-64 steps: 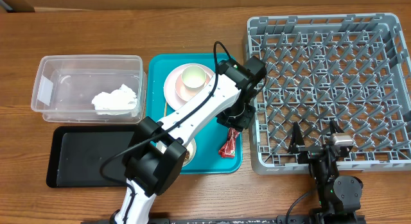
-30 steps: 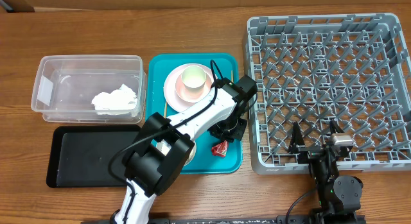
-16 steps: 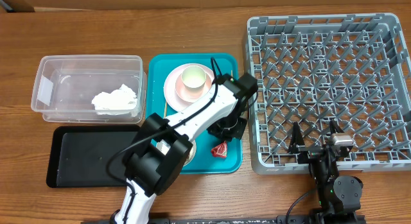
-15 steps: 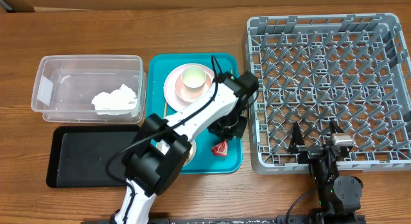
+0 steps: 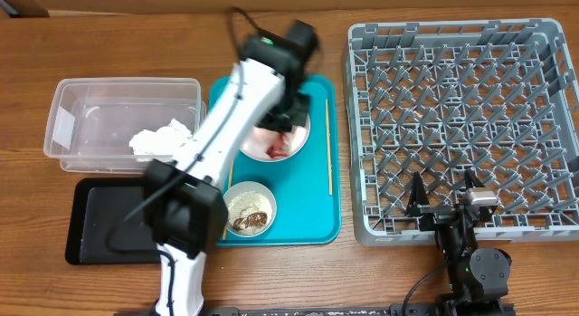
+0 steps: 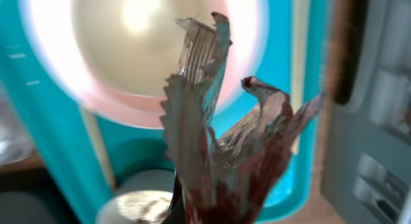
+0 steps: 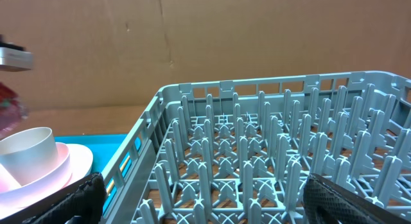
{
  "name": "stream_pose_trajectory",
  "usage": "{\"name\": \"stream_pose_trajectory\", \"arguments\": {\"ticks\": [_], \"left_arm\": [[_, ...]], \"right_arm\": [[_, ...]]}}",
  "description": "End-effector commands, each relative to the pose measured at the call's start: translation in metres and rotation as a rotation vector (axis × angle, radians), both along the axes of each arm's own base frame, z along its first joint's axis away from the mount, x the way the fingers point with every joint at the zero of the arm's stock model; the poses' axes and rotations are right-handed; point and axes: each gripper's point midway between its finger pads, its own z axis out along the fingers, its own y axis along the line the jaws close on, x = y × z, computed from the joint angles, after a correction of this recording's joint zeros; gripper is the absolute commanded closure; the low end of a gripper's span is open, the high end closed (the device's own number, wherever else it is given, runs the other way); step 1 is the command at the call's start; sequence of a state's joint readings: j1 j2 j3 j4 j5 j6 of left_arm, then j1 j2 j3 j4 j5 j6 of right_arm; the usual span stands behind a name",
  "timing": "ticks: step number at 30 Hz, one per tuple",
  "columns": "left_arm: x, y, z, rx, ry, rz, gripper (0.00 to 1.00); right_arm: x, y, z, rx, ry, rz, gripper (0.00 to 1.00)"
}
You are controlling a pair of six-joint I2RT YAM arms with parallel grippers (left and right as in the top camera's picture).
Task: Sort waste into correct bins and load items into the dishwasher
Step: 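Carry red wrapper left and drop it into clear bin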
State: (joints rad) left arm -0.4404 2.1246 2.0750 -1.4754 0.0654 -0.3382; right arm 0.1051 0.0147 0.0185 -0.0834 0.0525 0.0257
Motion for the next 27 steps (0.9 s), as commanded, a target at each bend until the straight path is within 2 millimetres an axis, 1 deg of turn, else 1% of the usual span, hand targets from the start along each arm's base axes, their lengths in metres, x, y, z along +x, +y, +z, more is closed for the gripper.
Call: {"name": "stream_pose_trajectory", "arguments": {"ticks": [1,4,5,6,8,12,14,17,19,25,27], "left_arm": [[0.022,0.053,0.012,0.017,-0.032,0.146,0.96],[0.034,0.094,0.012,0.021,-0.031,0.272,0.96],[0.038,0.114,0.012,0.020,-0.029,0.337,0.96],[0.040,0.123,0.012,0.020,-0.029,0.367,0.96],[0.043,0.148,0.012,0.016,-0.025,0.463,0.96],[0.046,0.186,0.012,0.006,-0.023,0.574,0.96],[0.045,0.199,0.011,0.013,-0.023,0.604,0.96],[0.043,0.216,0.007,0.042,-0.018,0.644,0.96],[0.041,0.223,0.000,0.069,-0.016,0.661,0.96],[0.034,0.225,-0.032,0.095,0.025,0.659,0.96],[0.031,0.227,-0.039,0.109,0.035,0.660,0.96]], "right_arm": [[0.000,0.000,-0.002,-0.002,-0.004,0.000,0.00],[0.000,0.000,-0.002,-0.002,-0.004,0.000,0.00],[0.000,0.000,-0.002,-0.002,-0.004,0.000,0.00],[0.000,0.000,-0.002,-0.002,-0.004,0.000,0.00],[0.000,0.000,-0.002,-0.002,-0.004,0.000,0.00],[0.000,0.000,-0.002,-0.002,-0.004,0.000,0.00],[0.000,0.000,-0.002,-0.002,-0.004,0.000,0.00],[0.000,0.000,-0.002,-0.002,-0.004,0.000,0.00],[0.000,0.000,-0.002,-0.002,-0.004,0.000,0.00],[0.000,0.000,-0.002,-0.002,-0.004,0.000,0.00],[0.000,0.000,-0.002,-0.002,-0.004,0.000,0.00]]}}
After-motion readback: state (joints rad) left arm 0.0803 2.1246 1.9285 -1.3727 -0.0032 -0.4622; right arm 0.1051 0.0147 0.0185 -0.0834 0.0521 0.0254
